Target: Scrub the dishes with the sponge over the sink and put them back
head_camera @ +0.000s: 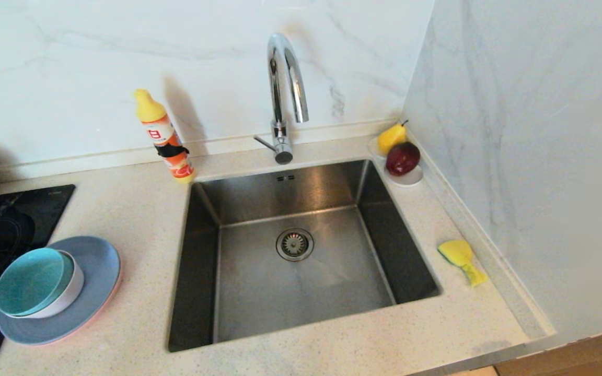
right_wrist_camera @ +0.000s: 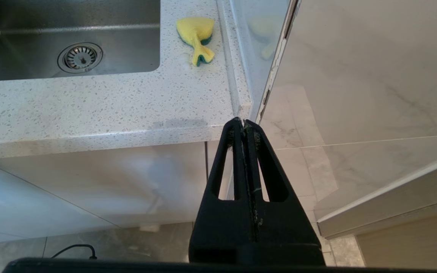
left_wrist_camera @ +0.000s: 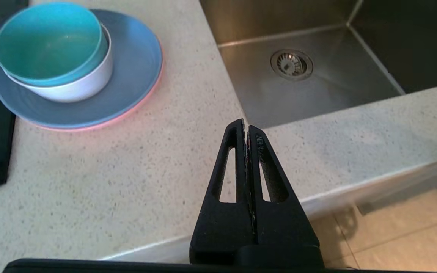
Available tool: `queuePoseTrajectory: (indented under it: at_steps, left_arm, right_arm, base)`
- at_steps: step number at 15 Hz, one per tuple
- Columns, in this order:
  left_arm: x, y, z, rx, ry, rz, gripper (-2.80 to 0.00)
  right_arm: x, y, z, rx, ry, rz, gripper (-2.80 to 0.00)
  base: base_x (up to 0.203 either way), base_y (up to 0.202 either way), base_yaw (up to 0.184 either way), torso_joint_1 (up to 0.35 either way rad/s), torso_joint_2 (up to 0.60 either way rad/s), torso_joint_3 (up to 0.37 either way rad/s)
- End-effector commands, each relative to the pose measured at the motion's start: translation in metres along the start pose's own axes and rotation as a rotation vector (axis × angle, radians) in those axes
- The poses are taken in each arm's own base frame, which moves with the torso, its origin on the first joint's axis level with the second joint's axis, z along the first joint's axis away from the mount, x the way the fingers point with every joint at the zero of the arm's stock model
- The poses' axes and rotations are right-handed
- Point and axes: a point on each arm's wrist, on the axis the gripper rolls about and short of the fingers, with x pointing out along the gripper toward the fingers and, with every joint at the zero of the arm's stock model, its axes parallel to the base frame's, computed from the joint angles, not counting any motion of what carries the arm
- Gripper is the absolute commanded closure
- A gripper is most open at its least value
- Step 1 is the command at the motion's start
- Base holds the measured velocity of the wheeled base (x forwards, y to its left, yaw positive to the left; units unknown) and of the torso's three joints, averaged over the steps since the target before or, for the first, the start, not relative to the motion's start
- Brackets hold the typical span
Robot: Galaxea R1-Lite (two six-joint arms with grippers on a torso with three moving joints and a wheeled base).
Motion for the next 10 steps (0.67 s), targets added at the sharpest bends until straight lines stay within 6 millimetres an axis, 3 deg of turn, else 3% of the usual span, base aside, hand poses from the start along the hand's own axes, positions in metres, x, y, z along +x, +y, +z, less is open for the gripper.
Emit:
queuePoseTrajectory:
  at_steps: [1, 5, 10]
  left_arm:
    - [0.0, 0.0, -0.003, 0.0, -0.001, -0.001, 0.0]
    - [0.003, 0.004, -0.012, 0.033, 0.02, 0.165, 0.0]
    - [0.004, 0.003, -0.012, 0.038, 0.01, 0.128, 0.0]
  right_arm:
    - [0.0, 0.0, 0.0, -0.002, -0.001, 0.001, 0.0]
    - [0.0, 0.0, 0.0, 0.0, 0.0, 0.002, 0.0]
    - [0.0, 0.0, 0.0, 0.001, 0.002, 0.003, 0.0]
  base:
    - [0.0, 0.0, 0.0, 0.0, 0.0, 0.0]
    - [0.0, 0.0, 0.0, 0.0, 0.0, 0.0]
    - [0.0, 0.0, 0.0, 0.0, 0.0, 0.0]
